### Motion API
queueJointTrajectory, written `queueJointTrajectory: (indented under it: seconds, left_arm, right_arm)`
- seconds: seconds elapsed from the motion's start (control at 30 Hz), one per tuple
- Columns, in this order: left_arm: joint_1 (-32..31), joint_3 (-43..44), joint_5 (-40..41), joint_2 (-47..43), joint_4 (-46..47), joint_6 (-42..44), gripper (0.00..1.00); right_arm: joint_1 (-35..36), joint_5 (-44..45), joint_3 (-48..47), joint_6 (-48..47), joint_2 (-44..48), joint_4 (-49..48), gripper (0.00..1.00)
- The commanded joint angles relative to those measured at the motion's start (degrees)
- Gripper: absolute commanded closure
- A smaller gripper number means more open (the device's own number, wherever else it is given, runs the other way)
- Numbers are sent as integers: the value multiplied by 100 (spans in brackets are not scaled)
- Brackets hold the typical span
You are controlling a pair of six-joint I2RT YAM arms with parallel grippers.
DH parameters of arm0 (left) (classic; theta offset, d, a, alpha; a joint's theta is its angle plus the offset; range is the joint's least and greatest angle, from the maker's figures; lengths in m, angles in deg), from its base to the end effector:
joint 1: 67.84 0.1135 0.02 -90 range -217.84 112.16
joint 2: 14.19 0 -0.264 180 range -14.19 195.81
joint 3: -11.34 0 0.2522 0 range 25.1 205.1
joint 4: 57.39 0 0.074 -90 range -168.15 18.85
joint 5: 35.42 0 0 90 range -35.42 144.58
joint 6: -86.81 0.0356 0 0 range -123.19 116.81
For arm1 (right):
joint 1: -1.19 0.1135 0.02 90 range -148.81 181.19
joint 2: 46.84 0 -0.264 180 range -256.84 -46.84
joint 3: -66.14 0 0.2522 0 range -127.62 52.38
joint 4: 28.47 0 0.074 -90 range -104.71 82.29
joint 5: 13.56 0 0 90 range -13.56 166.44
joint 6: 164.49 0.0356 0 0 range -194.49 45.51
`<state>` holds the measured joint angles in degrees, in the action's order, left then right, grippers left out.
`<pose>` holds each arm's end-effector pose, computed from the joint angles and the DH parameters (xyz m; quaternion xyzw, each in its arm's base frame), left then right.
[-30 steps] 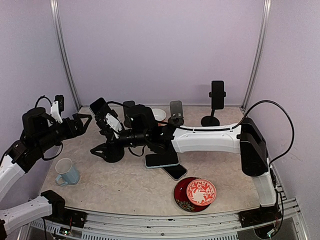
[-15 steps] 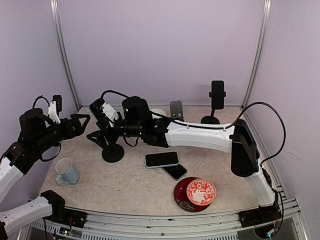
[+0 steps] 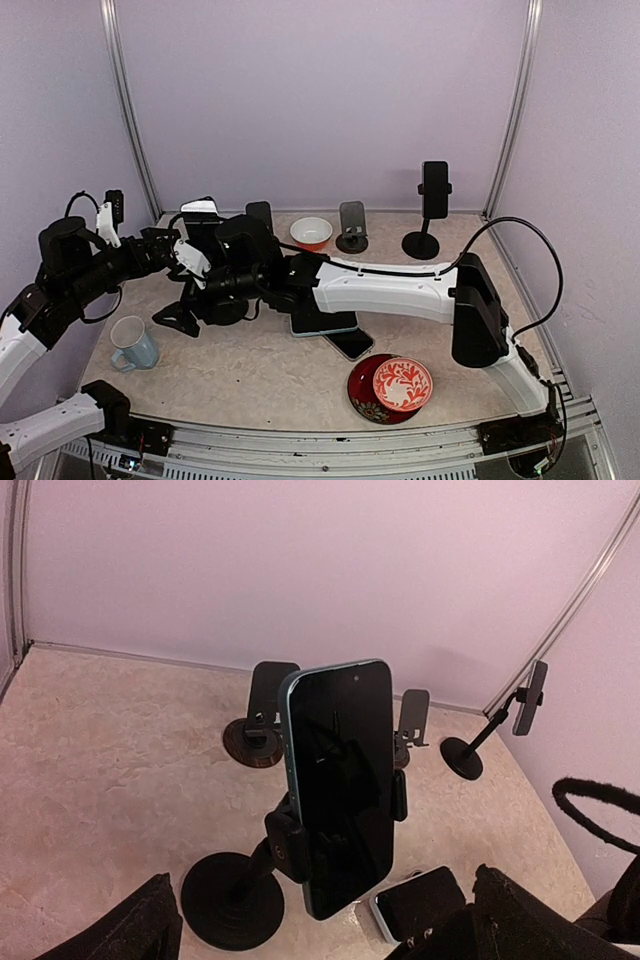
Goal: Place the phone on the phone stand
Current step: Adjust the phone stand with the phone at the center of the board.
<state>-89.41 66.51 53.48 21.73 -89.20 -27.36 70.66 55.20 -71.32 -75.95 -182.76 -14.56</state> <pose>0.1404 -0.0562 0.3277 -0.0117 0.7801 -0.2500 0.5734 0.1866 0.5350 0.2810 -0.5384 0.5567 0.4636 0.4304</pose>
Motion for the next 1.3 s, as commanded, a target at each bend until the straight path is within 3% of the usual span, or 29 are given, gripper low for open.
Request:
queueJointTrajectory:
  seconds: [0.0,0.3,0.6,0.73,0.97,1.13,1.27]
  left_arm:
    - [29,-54,-17,-72,17,4,1]
    - [29,-13,87,-110,-189,60,1]
    - [29,-101,5,13,-172,-110,1]
    - [22,-191,66,83,-72,-407,1]
    - [-39,-676,-156,200,441,-911,1]
    - [-300,-791,223,540,729,-884,2]
    - [-305,-849,115,704,1119,-795,9]
  right_arm:
    - [58,-319,348,23,469,-292,0]
    - [53,216,2429,137,2323,-1244,0]
    - [-20,2230,4882,253,4232,-1986,0]
    - [-56,2736,5651,308,4776,-2118,0]
    - [-135,3037,6467,455,5283,-2326,0]
    - [-153,3071,6671,446,5431,-2293,0]
    - [-170,3056,6842,436,5607,-2291,0]
